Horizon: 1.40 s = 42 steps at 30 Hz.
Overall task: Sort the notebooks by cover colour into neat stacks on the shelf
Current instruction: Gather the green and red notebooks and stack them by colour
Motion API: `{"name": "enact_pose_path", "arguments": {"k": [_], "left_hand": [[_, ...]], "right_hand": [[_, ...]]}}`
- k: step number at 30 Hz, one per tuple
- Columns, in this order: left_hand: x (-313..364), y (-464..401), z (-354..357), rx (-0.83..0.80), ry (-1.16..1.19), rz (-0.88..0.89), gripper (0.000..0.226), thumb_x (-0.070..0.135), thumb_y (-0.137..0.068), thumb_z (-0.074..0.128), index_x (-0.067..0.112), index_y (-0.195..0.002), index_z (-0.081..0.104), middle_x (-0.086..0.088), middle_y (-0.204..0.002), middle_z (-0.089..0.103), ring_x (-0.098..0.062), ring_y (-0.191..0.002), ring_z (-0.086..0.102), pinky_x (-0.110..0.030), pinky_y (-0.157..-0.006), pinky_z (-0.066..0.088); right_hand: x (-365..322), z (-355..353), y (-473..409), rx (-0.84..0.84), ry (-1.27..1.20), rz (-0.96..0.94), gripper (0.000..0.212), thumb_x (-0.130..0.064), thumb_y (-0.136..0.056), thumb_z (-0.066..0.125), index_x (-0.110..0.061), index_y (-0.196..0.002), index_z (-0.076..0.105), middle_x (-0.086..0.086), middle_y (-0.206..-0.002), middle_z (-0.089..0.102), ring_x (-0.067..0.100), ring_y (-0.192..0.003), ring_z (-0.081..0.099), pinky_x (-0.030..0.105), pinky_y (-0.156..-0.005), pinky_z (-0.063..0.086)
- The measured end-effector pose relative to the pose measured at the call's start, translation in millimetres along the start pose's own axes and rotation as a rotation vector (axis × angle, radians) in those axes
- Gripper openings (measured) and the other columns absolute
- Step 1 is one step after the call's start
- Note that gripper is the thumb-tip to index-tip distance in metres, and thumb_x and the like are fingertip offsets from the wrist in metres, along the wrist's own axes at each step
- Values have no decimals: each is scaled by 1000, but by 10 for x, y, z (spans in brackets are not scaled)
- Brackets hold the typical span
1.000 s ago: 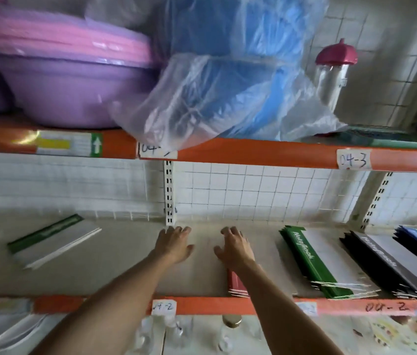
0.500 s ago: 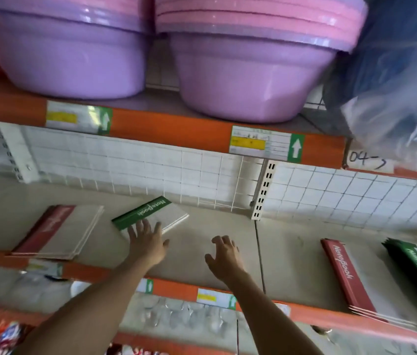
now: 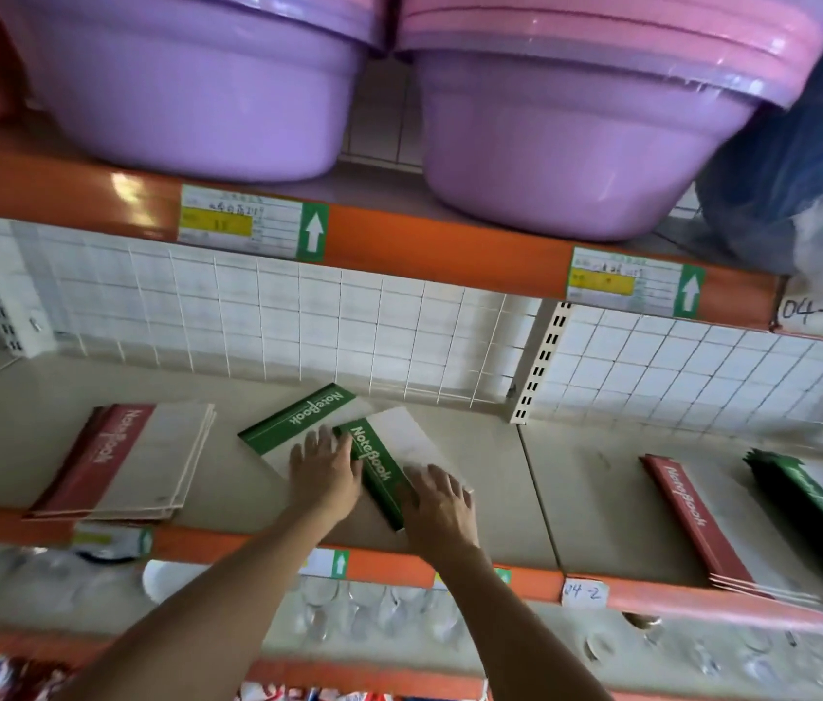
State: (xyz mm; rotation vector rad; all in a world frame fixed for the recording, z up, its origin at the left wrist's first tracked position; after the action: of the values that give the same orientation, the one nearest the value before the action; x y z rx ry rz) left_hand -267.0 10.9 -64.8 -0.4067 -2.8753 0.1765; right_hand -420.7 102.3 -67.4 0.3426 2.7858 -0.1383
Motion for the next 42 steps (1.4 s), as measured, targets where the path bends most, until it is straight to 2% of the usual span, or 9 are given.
{"name": "enact_pose_path", "arguments": {"k": [3, 7, 9, 12, 17, 25, 32, 38, 42], "left_hand": [[-230, 35, 82, 10, -8, -73, 43, 38, -97, 50, 10, -128, 57, -26, -138, 50, -42, -130, 43, -54, -107, 32], [-89, 161, -35, 272, 25, 114, 23, 28, -88, 53, 10, -76, 62, -10, -78, 61, -36, -77, 60, -42, -60, 50], [4, 223, -110, 314, 18, 196, 12, 23, -84, 70, 13, -82, 63, -6, -81, 60, -33, -78, 59, -40, -60, 49], [-122, 211, -77, 256, 12, 73, 41, 34, -70, 84, 13, -98, 64, -13, -92, 62, -35, -89, 58, -45, -75, 45], [-376, 178, 72, 102, -59, -250, 85, 74, -78, 56, 17, -140, 46, -30, -137, 47, -46, -126, 41, -54, -101, 31], [-298, 228, -76, 229, -35, -157, 76, 69, -65, 75, 10, -111, 61, -20, -93, 57, -34, -88, 51, -42, -75, 39], [-245, 259, -155, 248, 90, -132, 96, 44, -57, 91, -1, -133, 52, -23, -110, 57, -36, -88, 61, -40, -65, 53], [-205, 304, -148, 223, 173, -33, 54, 21, -66, 90, 5, -101, 52, -14, -86, 58, -30, -67, 63, -35, -43, 47], [-155, 334, -193, 258, 105, 42, 51, 9, -65, 88, 10, -101, 52, -9, -60, 55, -30, -49, 58, -30, -37, 40]], "right_hand": [[49, 9, 66, 29, 89, 42, 43, -54, -102, 26, -36, -135, 47, -1, -140, 44, 24, -131, 37, 40, -110, 23], [188, -99, 141, 120, 126, 235, 48, -62, -96, 32, -27, -122, 50, 7, -125, 46, 30, -115, 40, 46, -96, 29], [234, -93, 155, 127, 142, 297, 59, -69, -92, 35, -22, -126, 47, 10, -127, 44, 32, -117, 38, 47, -98, 29], [324, -75, 164, 146, 123, 391, 85, -79, -82, 42, -17, -139, 36, 15, -140, 38, 35, -129, 32, 49, -106, 26], [380, -51, 150, 137, 119, 430, 107, -87, -75, 40, -16, -152, 19, 13, -144, 38, 32, -130, 33, 47, -106, 26], [398, -143, 122, 77, 98, 510, 112, -85, -65, 58, -15, -147, 26, 13, -140, 42, 33, -126, 37, 45, -103, 29], [668, -167, 41, -90, -106, 712, 135, -73, -44, 85, 0, -143, 27, 19, -143, 39, 34, -133, 37, 41, -110, 33], [984, -20, 1, -49, -417, 657, 83, -47, -60, 88, -12, -122, 44, 12, -118, 59, 33, -112, 55, 48, -95, 50], [997, -71, 19, 3, -611, 608, 33, -12, -85, 58, -9, -116, 48, 17, -114, 60, 36, -102, 58, 48, -90, 53]]}}
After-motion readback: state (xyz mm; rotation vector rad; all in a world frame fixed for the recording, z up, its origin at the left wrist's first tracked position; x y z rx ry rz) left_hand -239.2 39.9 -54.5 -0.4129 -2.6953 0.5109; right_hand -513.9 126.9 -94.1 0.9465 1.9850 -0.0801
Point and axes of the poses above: each hand's wrist, its own y-axis away from the middle knuckle, its own z-axis out of the palm, x = y × z, the point moved 8 cm from there along -y, towards the middle knuckle
